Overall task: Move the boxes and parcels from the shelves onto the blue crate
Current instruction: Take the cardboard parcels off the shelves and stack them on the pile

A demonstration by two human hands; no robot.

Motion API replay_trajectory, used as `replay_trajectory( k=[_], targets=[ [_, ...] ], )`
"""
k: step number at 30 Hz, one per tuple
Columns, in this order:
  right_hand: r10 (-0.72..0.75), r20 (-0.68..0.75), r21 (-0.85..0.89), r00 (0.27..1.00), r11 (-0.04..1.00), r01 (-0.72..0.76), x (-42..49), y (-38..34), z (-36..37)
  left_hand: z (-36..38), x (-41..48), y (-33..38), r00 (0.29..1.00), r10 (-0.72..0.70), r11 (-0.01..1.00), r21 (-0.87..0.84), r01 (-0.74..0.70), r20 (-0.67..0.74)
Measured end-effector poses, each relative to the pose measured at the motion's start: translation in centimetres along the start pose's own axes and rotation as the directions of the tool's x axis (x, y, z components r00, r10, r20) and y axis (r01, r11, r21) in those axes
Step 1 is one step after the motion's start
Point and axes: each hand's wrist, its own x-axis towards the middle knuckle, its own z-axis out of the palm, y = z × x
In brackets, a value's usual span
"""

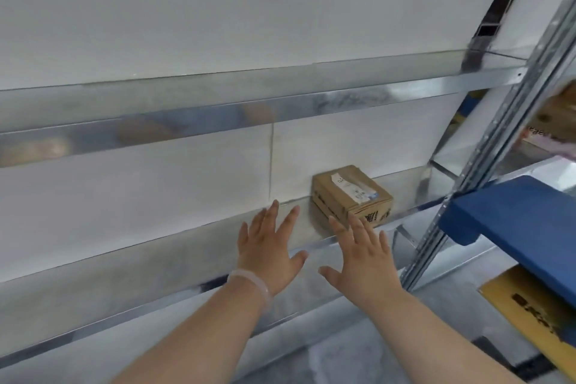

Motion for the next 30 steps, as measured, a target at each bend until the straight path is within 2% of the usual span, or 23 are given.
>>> replay_trajectory(
  k=[6,11,15,20,23,26,30],
  targets=[
    [0.159,0.067,0.022,0.985,0.987,-0.16,4.4,3.8,0.8,2.3,6.8,1.2,0.998,0.054,0.998,-0.021,-0.053,0.041],
    [0.262,0.058,0.069,0.963,0.961,-0.266,9.0,6.1,0.8,4.1,11.4,2.2,0.988,0.105,0.994,-0.046,-0.101,0.113],
    [0.252,0.133,0.054,0.959,0.964,-0.261,10.9,7.8,2.4,5.9,13.0,3.3,0.973,0.094,0.992,-0.098,-0.074,0.21],
    [0.265,0.154,0.113,0.952,0.952,-0.284,16.1,12.8,2.4,7.4,17.0,5.5,0.979,0.038,0.997,-0.074,-0.023,0.202],
    [0.221,0.234,0.15,0.947,0.954,-0.259,19.1,15.3,2.6,8.3,18.6,7.7,0.976,-0.072,0.982,-0.155,0.105,0.207],
    [0.109,0.312,0.193,0.944,0.966,-0.175,21.4,17.5,2.7,9.7,19.9,9.3,0.956,-0.168,0.947,-0.229,0.223,0.24],
    [-0.041,0.396,0.325,0.918,0.941,-0.098,24.1,19.7,4.1,11.6,21.2,10.3,0.914,-0.291,0.851,-0.36,0.383,0.283]
  ],
)
